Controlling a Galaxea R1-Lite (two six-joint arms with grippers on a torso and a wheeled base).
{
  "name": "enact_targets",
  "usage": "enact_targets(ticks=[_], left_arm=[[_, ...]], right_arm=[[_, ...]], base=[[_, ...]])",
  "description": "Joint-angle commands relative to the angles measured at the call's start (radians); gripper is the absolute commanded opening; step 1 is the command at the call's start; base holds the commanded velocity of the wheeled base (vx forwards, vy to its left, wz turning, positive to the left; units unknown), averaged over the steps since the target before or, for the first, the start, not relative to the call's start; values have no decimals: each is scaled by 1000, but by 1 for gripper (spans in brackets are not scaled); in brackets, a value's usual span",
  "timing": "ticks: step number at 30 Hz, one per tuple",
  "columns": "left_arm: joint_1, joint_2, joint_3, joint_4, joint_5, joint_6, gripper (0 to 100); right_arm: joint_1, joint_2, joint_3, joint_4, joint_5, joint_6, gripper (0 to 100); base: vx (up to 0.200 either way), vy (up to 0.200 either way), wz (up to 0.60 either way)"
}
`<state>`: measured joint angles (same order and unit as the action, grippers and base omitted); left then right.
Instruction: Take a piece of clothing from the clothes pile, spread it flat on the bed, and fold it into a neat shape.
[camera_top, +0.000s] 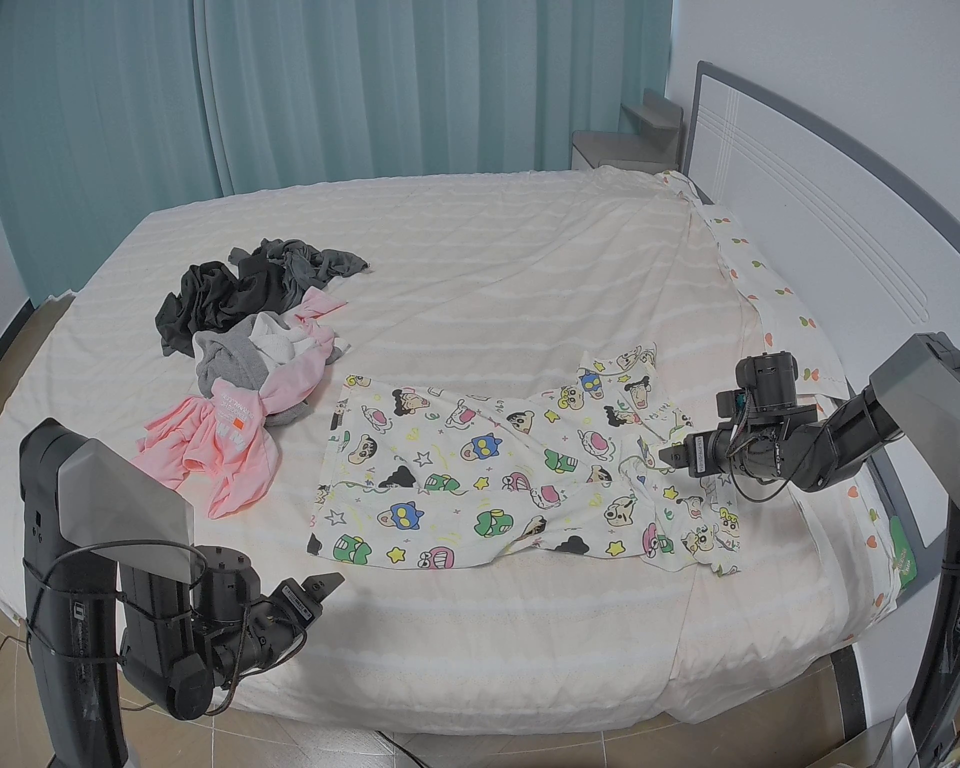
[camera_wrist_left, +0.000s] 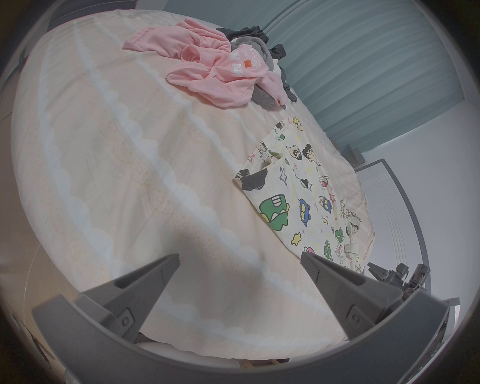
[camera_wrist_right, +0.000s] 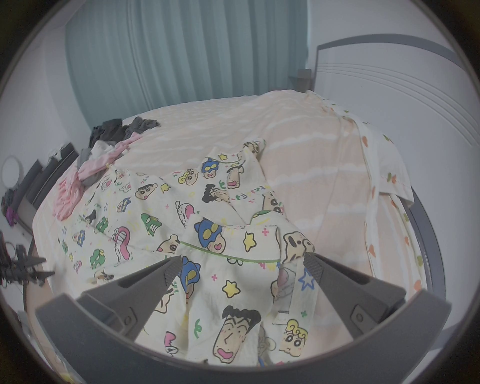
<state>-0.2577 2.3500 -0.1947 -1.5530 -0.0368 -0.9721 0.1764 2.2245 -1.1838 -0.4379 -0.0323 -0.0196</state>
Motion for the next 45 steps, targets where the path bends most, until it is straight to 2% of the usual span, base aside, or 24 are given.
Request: enact_targets(ticks=[1,11,20,29,30,45], left_arm=[[0,2,0,-18,0,0,100],[0,2,0,-18,0,0,100],[0,2,0,-18,0,0,100],[0,2,-2,-18,0,0,100],[0,2,-2,-18,0,0,100],[0,2,0,-18,0,0,100]], right_arm=[[-21,52,-33,-1,9,-25,100],[-43,103,-109,-1,126,-36,100],[-43,119,-111,-2,160,-36,100],[-43,138,-125,-2,163,-36,100],[-43,141,-125,-2,166,-36,0],[-63,100,-68,-62,183,-30,0]], base=[[0,0,0],[0,0,0],[0,0,0],[0,0,0],[0,0,0],[0,0,0]])
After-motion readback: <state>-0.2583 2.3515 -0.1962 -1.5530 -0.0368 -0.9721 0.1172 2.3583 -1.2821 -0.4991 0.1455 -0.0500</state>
